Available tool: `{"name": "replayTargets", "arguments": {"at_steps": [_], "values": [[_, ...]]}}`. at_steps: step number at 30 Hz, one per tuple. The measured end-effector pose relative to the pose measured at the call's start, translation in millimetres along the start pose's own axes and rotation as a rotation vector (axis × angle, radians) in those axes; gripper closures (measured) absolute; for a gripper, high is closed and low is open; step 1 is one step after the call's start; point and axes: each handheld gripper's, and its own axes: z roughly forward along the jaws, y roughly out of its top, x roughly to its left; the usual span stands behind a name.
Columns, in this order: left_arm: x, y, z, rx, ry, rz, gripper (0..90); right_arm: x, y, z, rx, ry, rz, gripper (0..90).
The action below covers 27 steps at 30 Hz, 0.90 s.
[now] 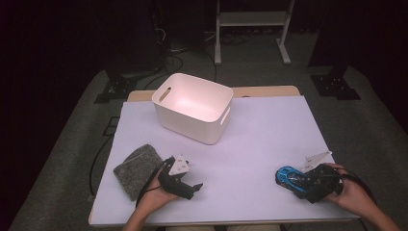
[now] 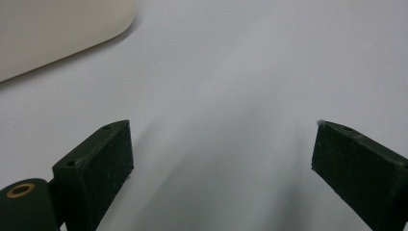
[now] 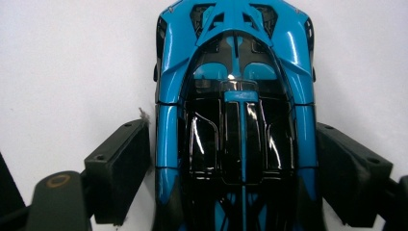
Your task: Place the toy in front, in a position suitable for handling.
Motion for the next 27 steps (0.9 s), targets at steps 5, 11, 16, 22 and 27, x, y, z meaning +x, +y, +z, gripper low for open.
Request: {"name": "replayTargets", "arguments": {"at_steps": [5, 11, 16, 22, 27], "values": [[-0.6, 0.1, 0.1, 0.0, -0.001, 0.002, 6.8, 1.8, 3.5, 1.2, 0.025, -0.01, 0.011, 16.3], [0.5, -0.5, -0.5, 0.001, 0.001, -0.002, 6.8, 3.1, 4.2, 1.9, 0.03, -0.014, 0.023, 15.4], [0.5, -0.6, -0.1, 0.002, 0.001, -0.001, 6.8, 3.4, 6.0, 2.2, 0.042, -0.015, 0.024, 15.7], [1.2, -1.2, -0.9, 0.0, 0.005, -0.005, 6.8, 4.0, 10.5, 2.0, 0.075, -0.02, 0.025, 18.4], [2.9, -1.9, -2.4, -0.002, 0.009, -0.011, 6.8, 1.3, 11.7, 0.0, 0.078, -0.018, 0.025, 24.6]]}}
